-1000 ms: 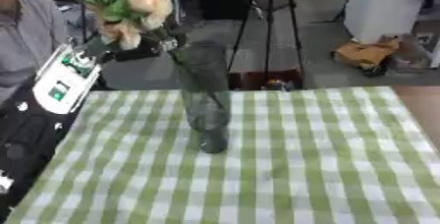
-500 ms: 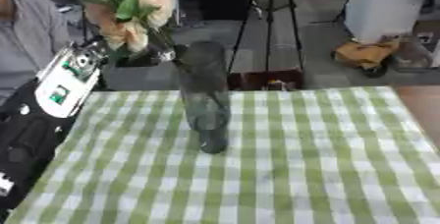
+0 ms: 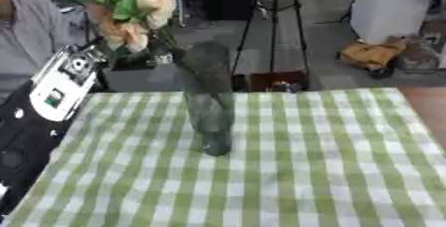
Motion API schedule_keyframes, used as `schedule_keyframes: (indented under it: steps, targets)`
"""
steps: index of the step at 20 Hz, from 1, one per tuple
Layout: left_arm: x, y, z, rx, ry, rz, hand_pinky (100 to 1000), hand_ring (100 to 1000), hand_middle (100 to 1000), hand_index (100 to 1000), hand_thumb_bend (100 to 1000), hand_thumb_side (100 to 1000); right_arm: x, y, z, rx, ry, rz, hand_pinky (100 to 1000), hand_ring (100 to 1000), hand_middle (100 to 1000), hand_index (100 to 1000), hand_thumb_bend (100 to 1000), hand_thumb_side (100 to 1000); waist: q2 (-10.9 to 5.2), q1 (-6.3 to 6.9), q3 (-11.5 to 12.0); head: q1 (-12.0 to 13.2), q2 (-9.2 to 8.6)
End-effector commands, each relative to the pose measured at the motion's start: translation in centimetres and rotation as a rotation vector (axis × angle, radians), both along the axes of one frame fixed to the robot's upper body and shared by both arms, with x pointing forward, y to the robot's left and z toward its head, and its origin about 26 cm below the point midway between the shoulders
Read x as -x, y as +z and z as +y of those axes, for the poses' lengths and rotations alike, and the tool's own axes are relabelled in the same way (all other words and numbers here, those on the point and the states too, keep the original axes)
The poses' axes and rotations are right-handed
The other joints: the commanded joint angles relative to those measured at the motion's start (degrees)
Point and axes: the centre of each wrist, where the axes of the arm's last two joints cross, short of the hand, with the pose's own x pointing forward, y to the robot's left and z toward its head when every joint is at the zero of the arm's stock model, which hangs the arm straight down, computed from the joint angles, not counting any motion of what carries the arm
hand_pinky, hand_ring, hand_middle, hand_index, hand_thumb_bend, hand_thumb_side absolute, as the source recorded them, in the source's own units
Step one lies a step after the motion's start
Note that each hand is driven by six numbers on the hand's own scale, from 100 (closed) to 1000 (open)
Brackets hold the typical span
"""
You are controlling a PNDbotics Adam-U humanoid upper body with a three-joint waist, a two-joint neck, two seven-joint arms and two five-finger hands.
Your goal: Arrange flowers into the vase.
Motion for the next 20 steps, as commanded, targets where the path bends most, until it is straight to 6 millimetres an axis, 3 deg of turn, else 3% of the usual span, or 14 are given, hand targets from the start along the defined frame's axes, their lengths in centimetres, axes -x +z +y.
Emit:
schedule_keyframes:
  steps: [1,20]
  targets:
    - [0.9,1.7,1.5,-0.012,0.02,-0.034,962,1000,1000,1000,473,877,0.3,0.8,0.1,0.018,-0.007,-0.026,639,651,550,808,100,1000,-1.56,-0.17,0.18,-0.04,-0.29]
    - [1.6,1.2,3.8,-0.077,0.034,0.066,981,1000,1000,1000,442,886,0.4,0.8,0.1,0.006,-0.013,-0.029,637,650,550,807,100,1000,-1.98,-0.4,0.51,-0.28,0.0]
